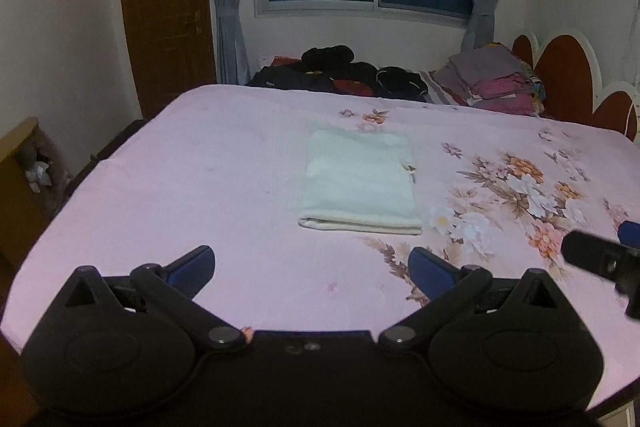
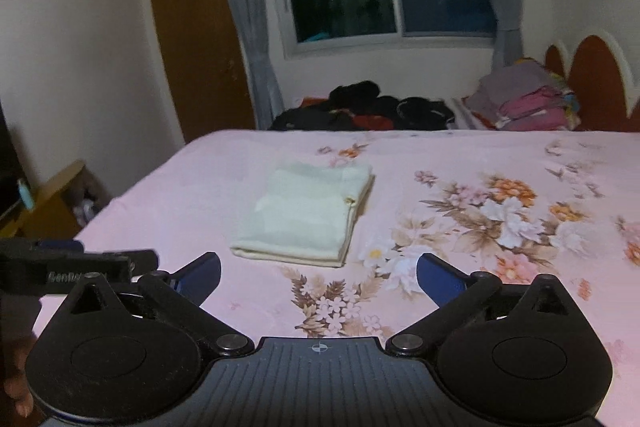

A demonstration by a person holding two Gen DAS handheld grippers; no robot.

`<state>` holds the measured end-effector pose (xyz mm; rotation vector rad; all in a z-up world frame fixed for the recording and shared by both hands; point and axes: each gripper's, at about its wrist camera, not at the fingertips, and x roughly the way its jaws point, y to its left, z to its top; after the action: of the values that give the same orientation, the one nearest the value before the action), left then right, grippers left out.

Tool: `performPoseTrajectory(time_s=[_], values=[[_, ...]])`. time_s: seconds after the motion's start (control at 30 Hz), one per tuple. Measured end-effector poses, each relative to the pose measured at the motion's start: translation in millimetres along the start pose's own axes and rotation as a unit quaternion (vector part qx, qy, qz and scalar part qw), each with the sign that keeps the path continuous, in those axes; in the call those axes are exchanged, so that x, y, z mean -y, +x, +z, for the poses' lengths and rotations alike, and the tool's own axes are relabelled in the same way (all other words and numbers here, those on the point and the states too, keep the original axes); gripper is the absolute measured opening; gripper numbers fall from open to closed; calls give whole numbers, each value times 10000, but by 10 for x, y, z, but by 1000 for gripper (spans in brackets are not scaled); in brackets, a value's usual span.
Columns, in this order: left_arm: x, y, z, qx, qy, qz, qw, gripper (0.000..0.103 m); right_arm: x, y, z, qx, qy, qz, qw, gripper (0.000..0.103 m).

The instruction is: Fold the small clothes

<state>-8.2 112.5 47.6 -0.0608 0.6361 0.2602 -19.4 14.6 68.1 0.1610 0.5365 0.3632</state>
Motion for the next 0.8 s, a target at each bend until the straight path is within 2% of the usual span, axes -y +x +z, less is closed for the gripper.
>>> performPoseTrajectory(time_s=[0.2, 0.4, 0.8], values=[[-25, -285, -67, 97, -87, 49, 9999, 103, -34, -321, -43, 217, 134, -33, 9997, 103], [-19, -385, -101, 124, -106, 59, 9999, 103, -75, -533, -73, 383, 105, -83, 9992, 103], [-63, -551, -161, 140, -140, 80, 9998, 103, -99, -599, -78, 407, 99, 2, 9991, 103]])
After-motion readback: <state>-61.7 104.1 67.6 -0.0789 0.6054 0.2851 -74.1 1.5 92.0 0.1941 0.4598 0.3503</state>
